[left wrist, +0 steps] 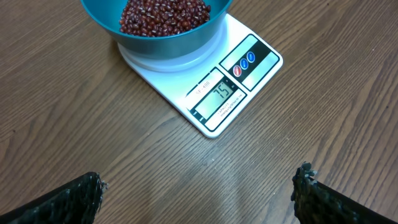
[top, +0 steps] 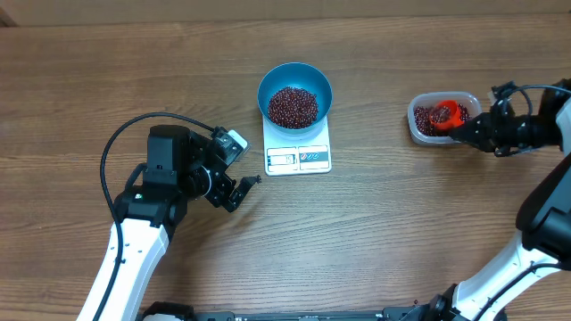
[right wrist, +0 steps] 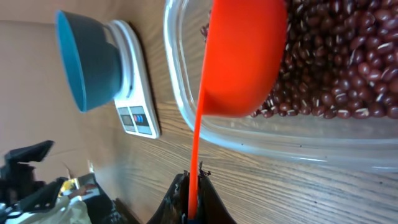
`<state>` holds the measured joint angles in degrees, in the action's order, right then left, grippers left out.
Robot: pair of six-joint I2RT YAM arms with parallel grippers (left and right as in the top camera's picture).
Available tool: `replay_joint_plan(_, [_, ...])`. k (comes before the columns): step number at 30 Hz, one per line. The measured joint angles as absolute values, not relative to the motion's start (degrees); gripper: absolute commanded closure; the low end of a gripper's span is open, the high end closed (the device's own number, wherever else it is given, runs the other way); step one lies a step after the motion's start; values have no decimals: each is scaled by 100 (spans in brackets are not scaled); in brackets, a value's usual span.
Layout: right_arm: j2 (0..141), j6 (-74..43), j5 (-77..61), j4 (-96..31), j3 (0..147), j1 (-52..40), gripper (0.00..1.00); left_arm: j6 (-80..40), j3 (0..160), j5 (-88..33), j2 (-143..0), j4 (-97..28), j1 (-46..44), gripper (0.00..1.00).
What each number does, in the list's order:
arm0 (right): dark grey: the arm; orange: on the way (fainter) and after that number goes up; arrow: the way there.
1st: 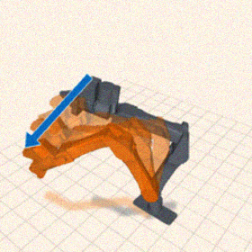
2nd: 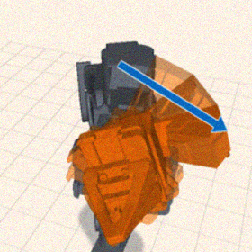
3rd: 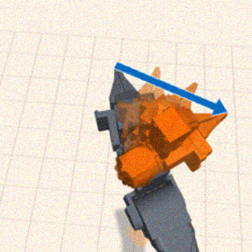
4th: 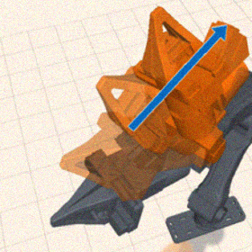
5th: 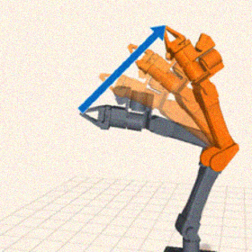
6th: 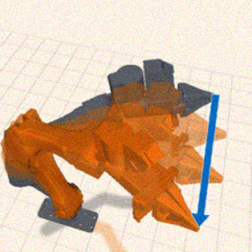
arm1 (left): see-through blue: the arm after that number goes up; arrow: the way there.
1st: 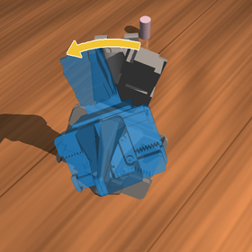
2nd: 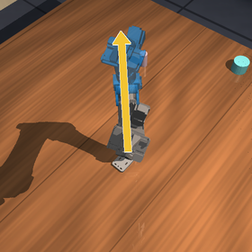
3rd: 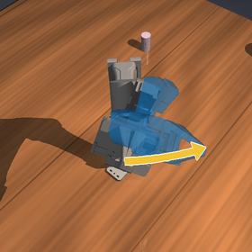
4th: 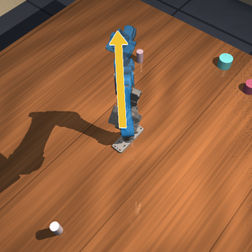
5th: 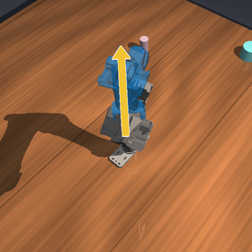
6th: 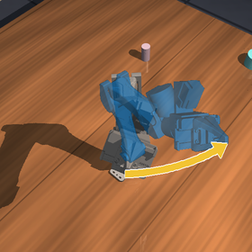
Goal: Scoop item into bowl and weigh 150g on scale
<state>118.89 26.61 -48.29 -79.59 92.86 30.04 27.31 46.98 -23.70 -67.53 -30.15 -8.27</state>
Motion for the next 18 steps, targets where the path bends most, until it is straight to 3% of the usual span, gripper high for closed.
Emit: replay_joint_plan(18, [11594,2840,-5717,-8396,9286,3114,96,2731,4698,-2370,-6753,-3015,-827,0])
